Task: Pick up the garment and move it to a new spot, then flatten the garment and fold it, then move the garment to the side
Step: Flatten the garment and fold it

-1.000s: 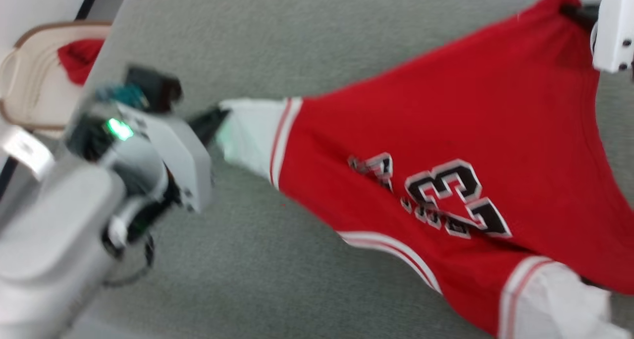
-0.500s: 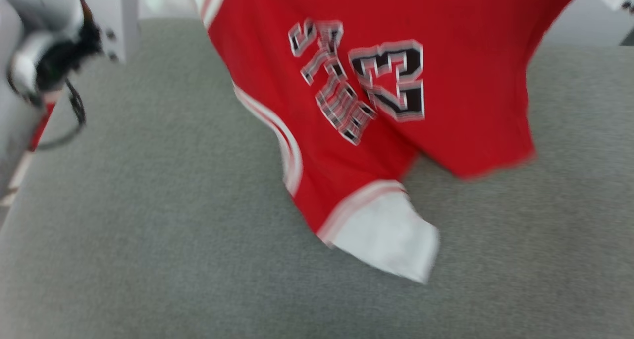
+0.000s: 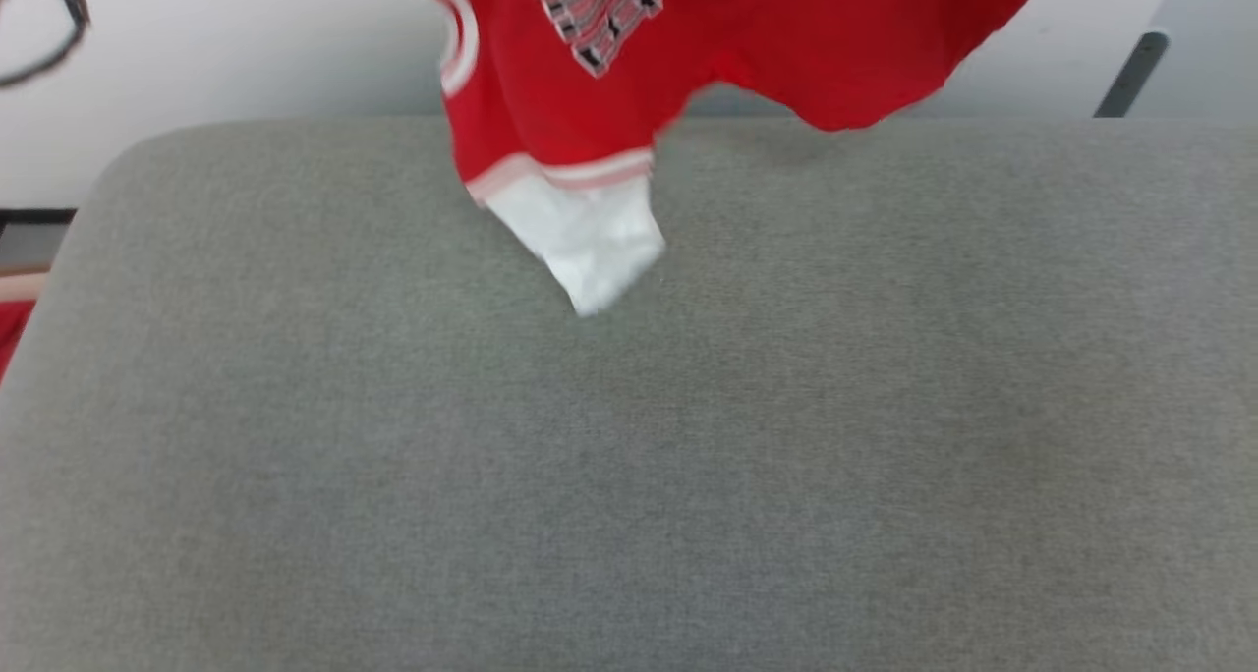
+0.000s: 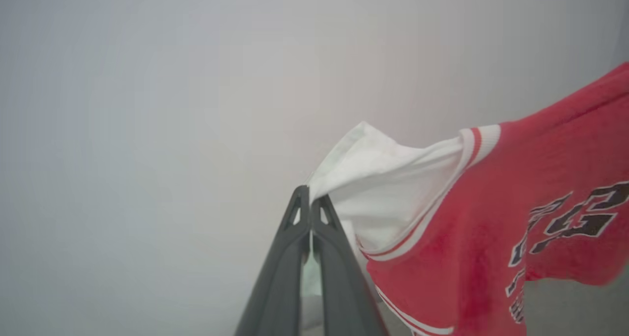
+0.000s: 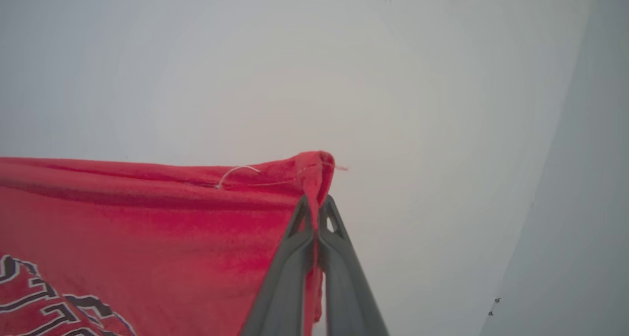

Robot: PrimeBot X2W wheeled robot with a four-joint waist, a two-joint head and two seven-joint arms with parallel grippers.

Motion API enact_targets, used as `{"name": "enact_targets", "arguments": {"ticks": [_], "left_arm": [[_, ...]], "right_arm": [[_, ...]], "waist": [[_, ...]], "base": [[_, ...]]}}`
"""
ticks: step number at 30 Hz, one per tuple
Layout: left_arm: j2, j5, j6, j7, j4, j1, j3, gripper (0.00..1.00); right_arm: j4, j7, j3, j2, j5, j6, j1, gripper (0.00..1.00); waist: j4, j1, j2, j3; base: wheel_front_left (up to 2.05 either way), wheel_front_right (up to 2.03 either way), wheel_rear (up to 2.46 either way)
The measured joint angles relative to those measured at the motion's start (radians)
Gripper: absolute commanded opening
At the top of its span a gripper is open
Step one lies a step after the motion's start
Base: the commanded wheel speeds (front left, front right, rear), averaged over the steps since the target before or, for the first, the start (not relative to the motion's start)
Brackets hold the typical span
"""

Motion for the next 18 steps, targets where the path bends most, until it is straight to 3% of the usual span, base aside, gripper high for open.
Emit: {"name": "enact_targets", "arguments": {"ticks": [10, 18], "left_arm": [[-0.052, 0.034, -0.008, -0.086, 0.167, -0.144, -0.001, 0.0], [-0.044, 0.064, -0.008, -0.166, 0.237, -0.274, 0.005, 0.0]], "right_arm": [[0.068, -0.049, 0.003, 0.037, -0.017, 0.0, -0.069, 0.0], [0.063, -0.087, 0.016, 0.039, -0.038, 0.0, -0.169, 0.0]], "waist": [[-0.031, 0.0, 0.0, 0.016], [-0.045, 0.0, 0.0001, 0.12]], "base": [[0.0, 0.0, 0.0], [0.0, 0.0, 0.0]]}}
